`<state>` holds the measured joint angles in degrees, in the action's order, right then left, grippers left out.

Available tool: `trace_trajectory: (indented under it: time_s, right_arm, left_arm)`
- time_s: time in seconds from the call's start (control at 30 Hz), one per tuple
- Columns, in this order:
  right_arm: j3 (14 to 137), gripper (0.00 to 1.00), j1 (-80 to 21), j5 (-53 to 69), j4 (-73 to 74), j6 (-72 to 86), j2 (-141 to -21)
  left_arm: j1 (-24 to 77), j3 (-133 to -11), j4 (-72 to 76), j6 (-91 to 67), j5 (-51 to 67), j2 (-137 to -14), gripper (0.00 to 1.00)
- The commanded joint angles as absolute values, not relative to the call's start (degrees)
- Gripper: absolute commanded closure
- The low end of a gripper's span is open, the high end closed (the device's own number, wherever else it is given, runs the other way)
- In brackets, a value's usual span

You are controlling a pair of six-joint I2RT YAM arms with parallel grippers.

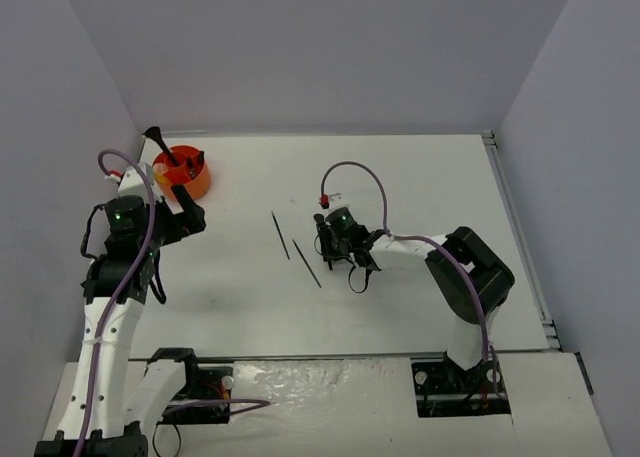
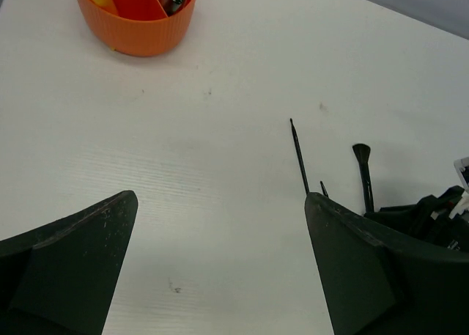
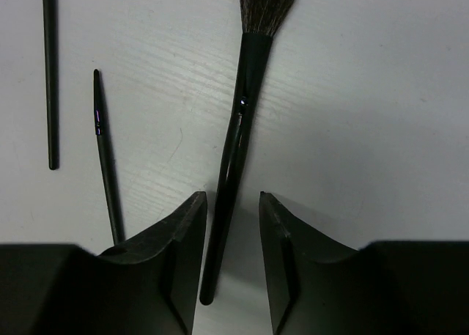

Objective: Organize the makeup

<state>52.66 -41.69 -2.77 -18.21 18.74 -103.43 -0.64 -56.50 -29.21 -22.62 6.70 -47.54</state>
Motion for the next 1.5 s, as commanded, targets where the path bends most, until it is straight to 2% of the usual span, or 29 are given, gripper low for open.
trace_trajectory:
  time_s: [0.0,0.3,0.43,0.7,0.93,1.2,1.37,1.47]
  right_arm:
    - [54.40,0.76,-42.18,-7.06,-17.52,20.29,-104.48]
    - [54.33,1.00,-42.26,-13.51,-15.35,20.09,-104.08]
    - [49.52,1.00,-42.28,-9.03,-21.66,18.23,-97.08]
    - [37.52,1.00,-44.06,6.35,-45.32,17.19,-81.50]
    - [34.65,1.00,-44.54,14.06,-56.35,18.59,-77.28]
    - [34.83,1.00,-44.82,17.00,-60.46,20.04,-75.28]
    - [34.44,1.00,-44.82,17.81,-62.11,20.75,-75.34]
    - [34.22,0.99,-44.88,18.31,-62.60,20.77,-75.44]
  left_arm:
    - [-0.62,-56.02,-31.70,-21.87,11.72,-43.99,0.03]
    - [-0.26,-53.40,-29.12,-27.22,16.72,-43.75,0.03]
    - [2.62,-52.56,-25.48,-31.38,20.41,-44.61,0.03]
    - [9.48,-52.26,-16.27,-39.18,21.65,-48.43,0.03]
    - [22.71,-53.96,-7.73,-40.45,14.87,-53.69,0.03]
    - [30.69,-56.80,-1.65,-40.82,8.95,-61.10,0.04]
    - [32.92,-58.98,-0.66,-41.24,6.61,-65.93,0.09]
    - [33.67,-58.94,3.03,-42.00,5.83,-67.99,0.20]
